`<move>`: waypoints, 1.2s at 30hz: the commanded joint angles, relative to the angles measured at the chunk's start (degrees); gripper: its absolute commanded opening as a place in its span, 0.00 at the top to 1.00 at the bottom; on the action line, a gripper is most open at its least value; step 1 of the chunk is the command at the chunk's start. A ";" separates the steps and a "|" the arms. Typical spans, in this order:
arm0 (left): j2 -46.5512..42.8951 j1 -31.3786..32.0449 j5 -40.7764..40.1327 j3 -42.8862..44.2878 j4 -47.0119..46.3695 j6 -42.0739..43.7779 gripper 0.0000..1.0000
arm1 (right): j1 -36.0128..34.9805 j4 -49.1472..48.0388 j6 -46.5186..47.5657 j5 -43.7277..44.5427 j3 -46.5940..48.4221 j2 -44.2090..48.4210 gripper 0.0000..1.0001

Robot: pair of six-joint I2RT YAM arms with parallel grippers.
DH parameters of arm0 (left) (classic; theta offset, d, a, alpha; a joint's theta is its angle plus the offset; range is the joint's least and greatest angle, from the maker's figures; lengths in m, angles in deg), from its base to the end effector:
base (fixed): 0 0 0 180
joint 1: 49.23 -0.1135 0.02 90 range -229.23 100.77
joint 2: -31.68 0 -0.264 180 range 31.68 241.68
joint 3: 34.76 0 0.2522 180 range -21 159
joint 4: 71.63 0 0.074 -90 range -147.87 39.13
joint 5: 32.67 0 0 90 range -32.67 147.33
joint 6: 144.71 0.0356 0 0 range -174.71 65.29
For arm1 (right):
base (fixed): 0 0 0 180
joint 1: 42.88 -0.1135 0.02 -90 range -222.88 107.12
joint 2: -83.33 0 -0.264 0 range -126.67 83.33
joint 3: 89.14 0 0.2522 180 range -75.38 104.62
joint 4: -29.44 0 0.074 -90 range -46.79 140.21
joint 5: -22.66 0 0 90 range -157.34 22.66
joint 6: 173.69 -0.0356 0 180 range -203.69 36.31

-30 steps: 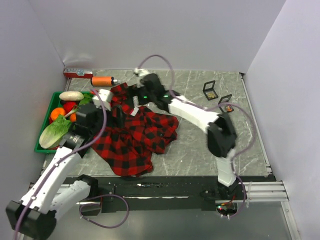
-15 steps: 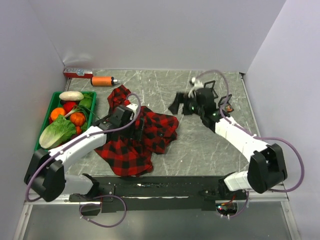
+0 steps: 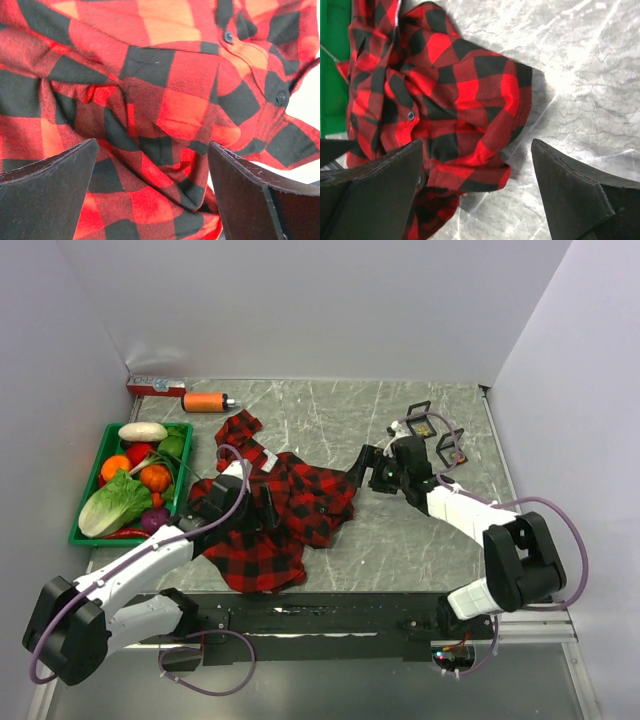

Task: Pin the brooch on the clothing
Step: Adjust the crumpled clothing at the center of the board.

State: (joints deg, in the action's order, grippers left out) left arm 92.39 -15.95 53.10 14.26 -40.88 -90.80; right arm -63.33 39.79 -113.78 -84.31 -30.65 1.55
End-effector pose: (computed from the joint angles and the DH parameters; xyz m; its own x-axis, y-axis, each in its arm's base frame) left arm 0.1842 -0.1178 0.2188 -0.7514 -0.2095 -0.6257 0.0731 0.9160 -0.3945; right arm 0.2811 0.1159 0.2152 -0.7308 0.2393 -0.6393 -0.2259 0.7990 0.5573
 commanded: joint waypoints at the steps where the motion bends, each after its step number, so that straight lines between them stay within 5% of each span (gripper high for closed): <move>1: 0.02 -3.47 5.53 -2.92 -11.95 -6.08 0.04 | 0.85 -7.11 -3.83 -1.13 -1.13 -3.03 0.07; 11: 7.05 -7.08 14.77 -7.05 -26.74 -11.45 0.03 | 0.85 -13.71 -9.37 -3.41 -2.10 -10.93 0.12; 18: 7.59 -7.17 14.60 -7.14 -27.11 -12.33 0.38 | 0.85 -18.37 -12.36 -6.58 -2.28 -15.34 0.17; 21: 6.09 -7.44 13.63 -6.88 -26.84 -11.98 0.51 | 0.76 -19.69 -13.24 -7.98 -1.84 -17.10 0.26; 24: 5.65 -8.40 14.24 -6.62 -27.63 -11.72 0.75 | 0.93 -21.97 -14.73 -9.30 -1.75 -17.89 0.50; 27: 5.30 -10.94 15.39 -4.07 -27.19 -10.32 0.99 | 1.02 -22.86 -15.53 -11.41 0.60 -16.32 0.81; 28: 4.43 -11.82 16.35 -2.85 -26.84 -9.61 0.99 | 1.02 -20.77 -15.36 -11.59 1.67 -15.35 1.00; 36: -2.17 -17.37 9.42 21.84 -17.17 5.22 0.99 | 0.94 -0.55 -5.87 -4.04 19.31 2.57 1.00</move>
State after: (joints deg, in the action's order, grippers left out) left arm 95.43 -32.13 66.52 23.79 -58.12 -95.15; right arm -62.72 32.49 -125.49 -92.50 -22.82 -7.70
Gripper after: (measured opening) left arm 0.024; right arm 0.019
